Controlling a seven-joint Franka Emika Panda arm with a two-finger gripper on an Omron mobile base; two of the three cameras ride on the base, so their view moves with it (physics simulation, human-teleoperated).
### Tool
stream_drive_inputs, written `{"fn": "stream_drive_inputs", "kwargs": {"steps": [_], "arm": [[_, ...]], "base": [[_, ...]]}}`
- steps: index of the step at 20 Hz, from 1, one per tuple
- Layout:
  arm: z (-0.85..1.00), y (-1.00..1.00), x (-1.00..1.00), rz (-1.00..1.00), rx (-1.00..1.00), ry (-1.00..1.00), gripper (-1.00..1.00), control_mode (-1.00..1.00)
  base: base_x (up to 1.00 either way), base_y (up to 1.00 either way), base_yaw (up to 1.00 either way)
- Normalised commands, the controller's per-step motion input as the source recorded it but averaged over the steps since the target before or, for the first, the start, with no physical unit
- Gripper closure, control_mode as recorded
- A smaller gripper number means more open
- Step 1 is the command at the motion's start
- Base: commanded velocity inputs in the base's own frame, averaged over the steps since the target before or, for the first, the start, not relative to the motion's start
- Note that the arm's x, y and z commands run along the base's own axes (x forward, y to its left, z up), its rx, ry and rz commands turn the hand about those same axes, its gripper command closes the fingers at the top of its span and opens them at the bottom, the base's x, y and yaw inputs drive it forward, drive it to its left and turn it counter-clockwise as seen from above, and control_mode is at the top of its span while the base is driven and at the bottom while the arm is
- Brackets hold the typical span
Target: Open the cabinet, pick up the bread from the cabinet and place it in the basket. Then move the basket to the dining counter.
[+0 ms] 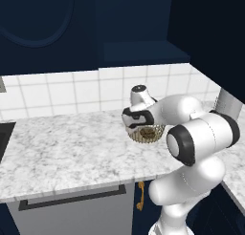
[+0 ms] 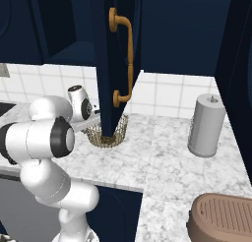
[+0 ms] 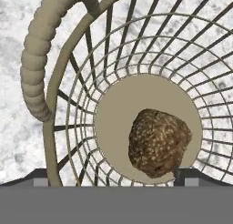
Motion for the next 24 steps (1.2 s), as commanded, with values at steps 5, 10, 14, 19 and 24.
{"fn": "stream_drive_inputs", "kwargs": {"steps": [5, 10, 14, 19, 24], "arm": [[-0.37, 0.00, 0.33, 0.05, -0.10, 0.01, -1.00, -1.00], [-0.36, -0.04, 0.10, 0.03, -0.06, 0.00, 1.00, -1.00], [-0.41, -0.10, -0.06, 0.00, -0.04, 0.06, 1.00, -1.00], [-0.11, -0.09, -0.12, 0.00, 0.00, 0.01, 1.00, -1.00], [0.40, -0.10, -0.32, 0.01, 0.00, -0.01, 1.00, -1.00]], "base": [[0.00, 0.00, 0.00], [0.00, 0.00, 0.00], [0.00, 0.00, 0.00], [0.00, 0.00, 0.00], [0.00, 0.00, 0.00]]}}
